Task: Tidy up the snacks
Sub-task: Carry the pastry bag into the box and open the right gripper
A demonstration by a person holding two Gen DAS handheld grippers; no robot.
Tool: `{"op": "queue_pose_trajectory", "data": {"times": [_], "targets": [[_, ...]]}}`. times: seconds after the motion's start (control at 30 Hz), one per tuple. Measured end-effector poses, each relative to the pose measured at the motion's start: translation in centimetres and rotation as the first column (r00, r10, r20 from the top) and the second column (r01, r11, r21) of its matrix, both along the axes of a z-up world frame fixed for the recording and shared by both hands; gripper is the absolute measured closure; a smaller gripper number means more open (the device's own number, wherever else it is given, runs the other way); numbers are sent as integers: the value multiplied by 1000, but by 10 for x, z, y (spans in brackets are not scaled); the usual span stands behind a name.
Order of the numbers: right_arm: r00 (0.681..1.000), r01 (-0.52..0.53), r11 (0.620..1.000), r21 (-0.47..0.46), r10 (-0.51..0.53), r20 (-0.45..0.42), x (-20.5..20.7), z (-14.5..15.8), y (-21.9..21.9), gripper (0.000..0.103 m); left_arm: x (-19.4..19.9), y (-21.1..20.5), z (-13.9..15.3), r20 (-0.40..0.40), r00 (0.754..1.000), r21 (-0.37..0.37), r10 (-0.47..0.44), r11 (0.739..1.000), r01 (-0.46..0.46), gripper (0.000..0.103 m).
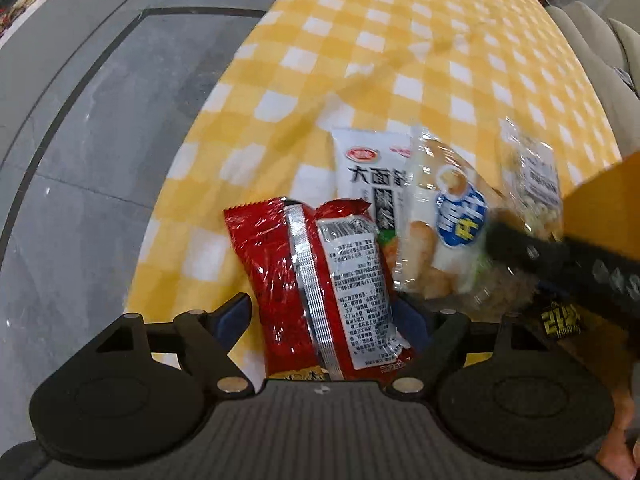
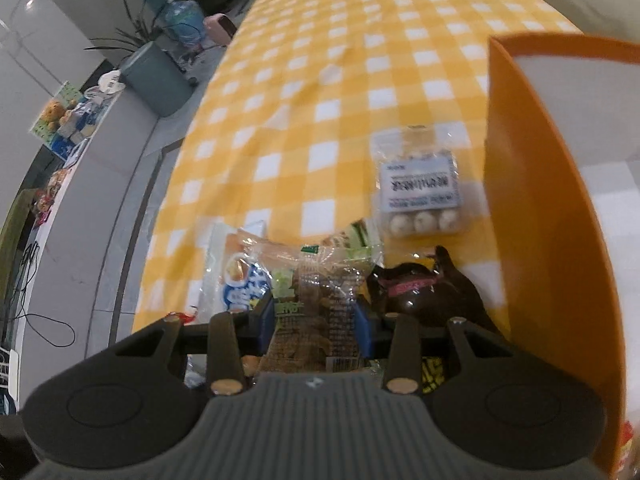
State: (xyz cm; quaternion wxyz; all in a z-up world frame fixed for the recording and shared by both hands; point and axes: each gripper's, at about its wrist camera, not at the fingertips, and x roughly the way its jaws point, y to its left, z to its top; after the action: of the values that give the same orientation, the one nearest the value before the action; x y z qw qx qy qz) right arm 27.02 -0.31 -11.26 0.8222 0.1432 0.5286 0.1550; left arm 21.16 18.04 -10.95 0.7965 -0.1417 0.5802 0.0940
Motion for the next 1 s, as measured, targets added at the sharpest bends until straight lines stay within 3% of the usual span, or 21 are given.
{"op": "queue_pose_trajectory", "data": {"times": [0.1, 0.27, 0.3, 0.37, 0.47, 0.6, 0.77, 1.0], "targets": [[1000, -7, 1000, 5, 7, 5, -4, 3, -7, 65, 6, 9, -7, -11, 997, -28, 71, 997, -72, 7], [999, -29, 999, 24, 28, 22, -16, 21, -15, 65, 10, 11, -9, 4, 996, -32, 93, 995, -93, 4], [999, -36, 999, 23, 35, 28, -19, 26, -17, 65, 10, 11, -8, 7, 995, -26, 96, 995, -96, 6], [998, -51, 998, 22, 49, 46, -25, 36, -19, 65, 6, 10, -7, 24, 995, -18, 92, 996, -92, 22], [996, -63, 997, 35, 61, 70, -36, 54, -27, 65, 1, 13, -5, 14, 995, -47, 100, 994, -99, 22], [993, -61, 996, 62, 55, 100, -47, 80, -45, 65, -8, 14, 0, 10, 995, -33, 98, 995, -98, 22], [991, -44, 993, 106, 30, 129, -59, 113, -79, 65, -22, 13, 23, 46, 994, -67, 94, 994, -91, 22], [986, 31, 995, 90, -45, 158, -69, 141, -152, 65, -34, -10, 75, 184, 982, -121, 29, 993, -6, 22]]}}
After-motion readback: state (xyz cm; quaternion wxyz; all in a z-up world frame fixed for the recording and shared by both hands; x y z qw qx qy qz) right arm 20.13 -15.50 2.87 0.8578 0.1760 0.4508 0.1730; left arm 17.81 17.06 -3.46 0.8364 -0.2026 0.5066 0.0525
